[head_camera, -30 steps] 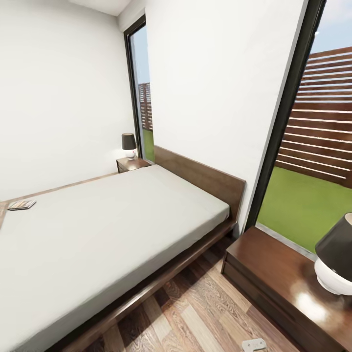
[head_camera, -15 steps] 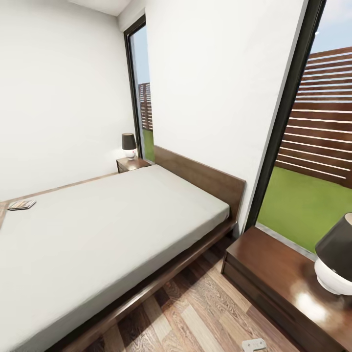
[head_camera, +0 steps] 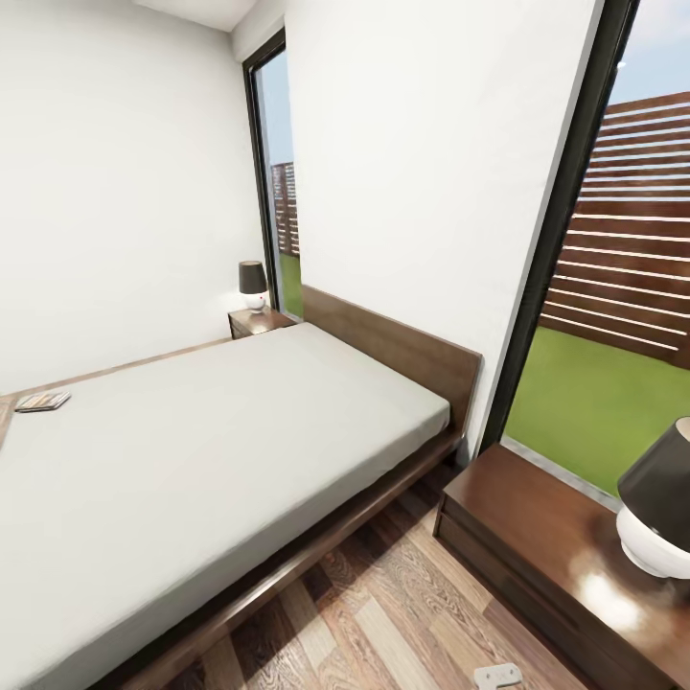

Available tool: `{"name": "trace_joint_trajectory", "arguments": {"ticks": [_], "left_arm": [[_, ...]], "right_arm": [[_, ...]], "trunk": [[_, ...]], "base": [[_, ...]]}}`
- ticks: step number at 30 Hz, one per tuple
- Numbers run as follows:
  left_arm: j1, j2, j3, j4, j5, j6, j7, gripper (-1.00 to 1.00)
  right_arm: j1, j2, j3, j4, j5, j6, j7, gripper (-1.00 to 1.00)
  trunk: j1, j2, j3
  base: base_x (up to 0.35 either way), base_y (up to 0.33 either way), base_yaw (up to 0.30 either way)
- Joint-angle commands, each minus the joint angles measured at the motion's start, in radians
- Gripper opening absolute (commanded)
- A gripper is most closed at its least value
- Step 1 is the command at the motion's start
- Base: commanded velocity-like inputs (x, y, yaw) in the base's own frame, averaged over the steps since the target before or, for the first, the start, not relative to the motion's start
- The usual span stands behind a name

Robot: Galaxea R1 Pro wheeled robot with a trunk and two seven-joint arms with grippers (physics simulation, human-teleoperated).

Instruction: In the bedroom, move the book from the bed onto either nightstand, and place the two sandals side by side next to the bed.

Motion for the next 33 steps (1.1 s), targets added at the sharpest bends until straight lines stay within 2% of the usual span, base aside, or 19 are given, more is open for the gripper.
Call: {"name": "trace_joint_trajectory", "arguments": {"ticks": [1,33], "left_arm": [[-0.001,0.000,-0.004,0.001,0.006,-0.004,0.003,-1.00],[-0.001,0.000,-0.004,0.001,0.006,-0.004,0.003,-1.00]], "right_arm": [[-0.001,-0.001,0.004,0.000,0.003,-0.001,0.000,1.00],[-0.001,-0.001,0.004,-0.001,0.002,-0.001,0.001,1.00]], "trunk": [[0.000,-0.001,-0.001],[0.000,-0.001,-0.001]], "base": [[0.000,0.000,0.000],[0.000,-0.017,0.000]]}}
